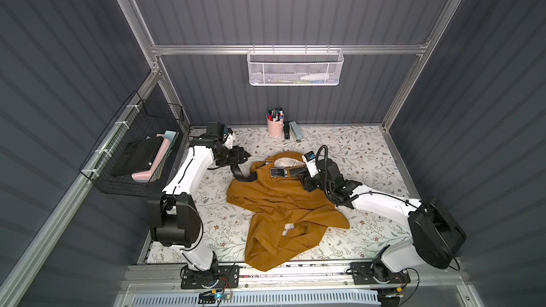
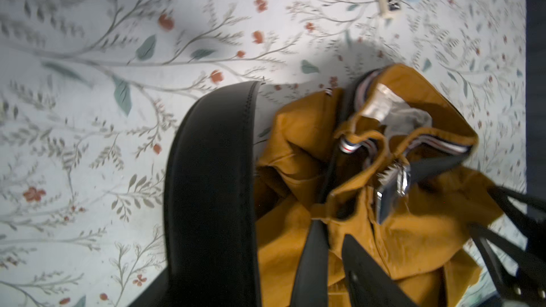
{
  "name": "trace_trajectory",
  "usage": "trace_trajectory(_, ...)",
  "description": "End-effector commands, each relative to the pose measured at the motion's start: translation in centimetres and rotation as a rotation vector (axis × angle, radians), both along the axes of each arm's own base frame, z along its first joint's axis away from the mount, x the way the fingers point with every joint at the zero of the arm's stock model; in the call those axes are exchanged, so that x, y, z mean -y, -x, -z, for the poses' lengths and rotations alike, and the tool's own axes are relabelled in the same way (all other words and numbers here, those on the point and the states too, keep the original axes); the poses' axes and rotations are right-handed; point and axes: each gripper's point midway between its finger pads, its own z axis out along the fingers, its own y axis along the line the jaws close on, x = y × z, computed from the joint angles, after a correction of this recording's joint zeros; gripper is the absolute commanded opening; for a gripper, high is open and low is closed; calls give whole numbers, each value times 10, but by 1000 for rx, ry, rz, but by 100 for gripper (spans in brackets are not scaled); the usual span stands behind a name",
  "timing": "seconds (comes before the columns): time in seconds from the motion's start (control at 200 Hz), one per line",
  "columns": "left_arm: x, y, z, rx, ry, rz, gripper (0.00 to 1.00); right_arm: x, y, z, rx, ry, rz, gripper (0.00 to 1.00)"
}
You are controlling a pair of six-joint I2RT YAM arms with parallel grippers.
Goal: Remove the belt from the trousers
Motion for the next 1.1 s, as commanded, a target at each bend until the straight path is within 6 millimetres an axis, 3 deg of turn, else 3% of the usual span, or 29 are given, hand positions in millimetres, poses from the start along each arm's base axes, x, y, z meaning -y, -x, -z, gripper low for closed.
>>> trace_trajectory(0.0,-1,-5,-35,162,-89,114,71,4,3,-5,12,-30,2,64)
trace_trajectory(0.115,20,3,-51,242,-98,263,71,9,12,3,7,2,-20,64)
trace_trajectory(0.38,74,25,-51,385,-263,653,71,9,16,21,-34,30,-34,64)
trace_trajectory(0.695,115,34,-86,606,-351,906,69,13,15,34,-54,46,-15,64)
trace_trajectory(0.805,141,48,-93,665,-326,1012,66,16,14,39,-63,45,3,64)
trace_trajectory(0.876,161,62,-87,633,-256,1086,62,19,13,40,-68,30,23,64)
trace_trajectory(0.966,180,74,-58,531,-217,1161,59,24,12,36,-64,-11,48,64)
trace_trajectory(1.096,193,65,-17,421,-219,1153,49,29,17,33,-59,-73,55,64)
